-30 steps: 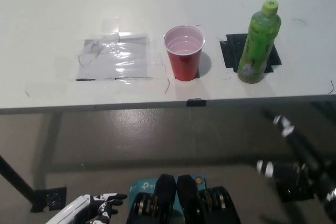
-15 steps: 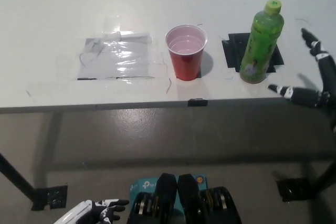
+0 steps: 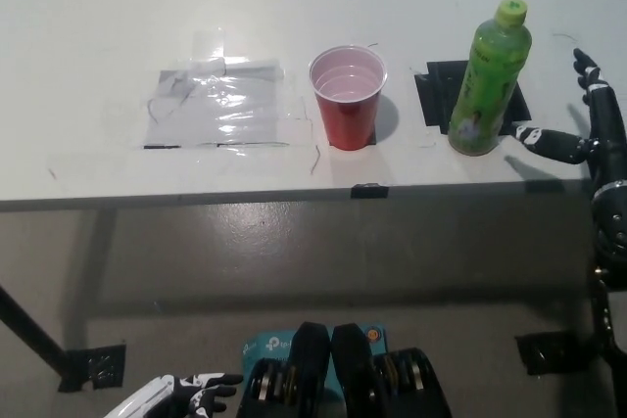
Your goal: The robot uses its right hand to pick up a bottle kept in the middle of the desk and tilt it into a cup kept next to it to pour water out
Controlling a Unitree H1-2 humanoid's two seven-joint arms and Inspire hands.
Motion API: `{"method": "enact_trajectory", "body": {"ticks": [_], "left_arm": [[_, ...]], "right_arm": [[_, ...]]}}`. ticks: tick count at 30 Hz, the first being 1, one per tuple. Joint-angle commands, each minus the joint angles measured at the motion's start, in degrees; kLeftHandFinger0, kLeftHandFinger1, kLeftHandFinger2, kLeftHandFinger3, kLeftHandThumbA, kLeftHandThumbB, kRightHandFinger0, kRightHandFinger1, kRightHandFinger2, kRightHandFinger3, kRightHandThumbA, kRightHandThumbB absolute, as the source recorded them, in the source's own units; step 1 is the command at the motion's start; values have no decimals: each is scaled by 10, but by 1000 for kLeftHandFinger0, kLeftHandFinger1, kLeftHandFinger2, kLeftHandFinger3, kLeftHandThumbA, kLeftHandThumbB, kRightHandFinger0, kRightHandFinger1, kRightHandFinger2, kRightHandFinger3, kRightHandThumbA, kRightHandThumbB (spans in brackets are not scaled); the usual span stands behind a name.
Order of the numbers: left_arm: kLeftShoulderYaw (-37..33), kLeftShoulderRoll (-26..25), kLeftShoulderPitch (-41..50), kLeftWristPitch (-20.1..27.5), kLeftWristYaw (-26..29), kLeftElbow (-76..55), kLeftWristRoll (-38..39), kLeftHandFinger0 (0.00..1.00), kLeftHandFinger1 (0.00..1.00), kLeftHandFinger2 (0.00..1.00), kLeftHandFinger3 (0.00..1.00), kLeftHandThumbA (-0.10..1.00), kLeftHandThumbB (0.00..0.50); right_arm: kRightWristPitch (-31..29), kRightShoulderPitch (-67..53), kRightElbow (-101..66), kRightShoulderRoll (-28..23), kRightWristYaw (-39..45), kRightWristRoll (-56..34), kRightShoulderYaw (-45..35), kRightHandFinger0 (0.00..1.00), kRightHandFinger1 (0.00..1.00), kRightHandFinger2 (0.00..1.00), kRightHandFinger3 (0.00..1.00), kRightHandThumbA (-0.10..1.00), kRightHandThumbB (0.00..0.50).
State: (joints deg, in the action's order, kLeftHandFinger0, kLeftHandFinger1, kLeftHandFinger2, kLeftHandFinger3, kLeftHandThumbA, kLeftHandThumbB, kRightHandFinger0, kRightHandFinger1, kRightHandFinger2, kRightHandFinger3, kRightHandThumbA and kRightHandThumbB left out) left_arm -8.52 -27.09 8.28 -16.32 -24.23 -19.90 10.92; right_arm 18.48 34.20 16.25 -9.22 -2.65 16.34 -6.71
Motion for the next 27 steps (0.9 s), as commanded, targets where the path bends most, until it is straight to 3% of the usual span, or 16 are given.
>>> {"method": "enact_trajectory", "body": {"ticks": [1, 15, 27], "left_arm": [[2, -4, -1, 1, -8, -16, 3, 898, 903, 879, 1000, 1000, 480], [1, -3, -4, -1, -14, -19, 3, 893, 894, 862, 1000, 1000, 468], [-4, 3, 2, 3, -12, -18, -3, 879, 877, 849, 1000, 1000, 475]], "right_arm": [[12, 54, -8, 8, -31, -3, 0, 1000, 1000, 1000, 1000, 900, 500], [71, 55, -118, 11, 7, 33, 98, 1000, 1000, 1000, 1000, 930, 500], [63, 42, -108, -8, -3, 34, 103, 1000, 1000, 1000, 1000, 889, 500]]}}
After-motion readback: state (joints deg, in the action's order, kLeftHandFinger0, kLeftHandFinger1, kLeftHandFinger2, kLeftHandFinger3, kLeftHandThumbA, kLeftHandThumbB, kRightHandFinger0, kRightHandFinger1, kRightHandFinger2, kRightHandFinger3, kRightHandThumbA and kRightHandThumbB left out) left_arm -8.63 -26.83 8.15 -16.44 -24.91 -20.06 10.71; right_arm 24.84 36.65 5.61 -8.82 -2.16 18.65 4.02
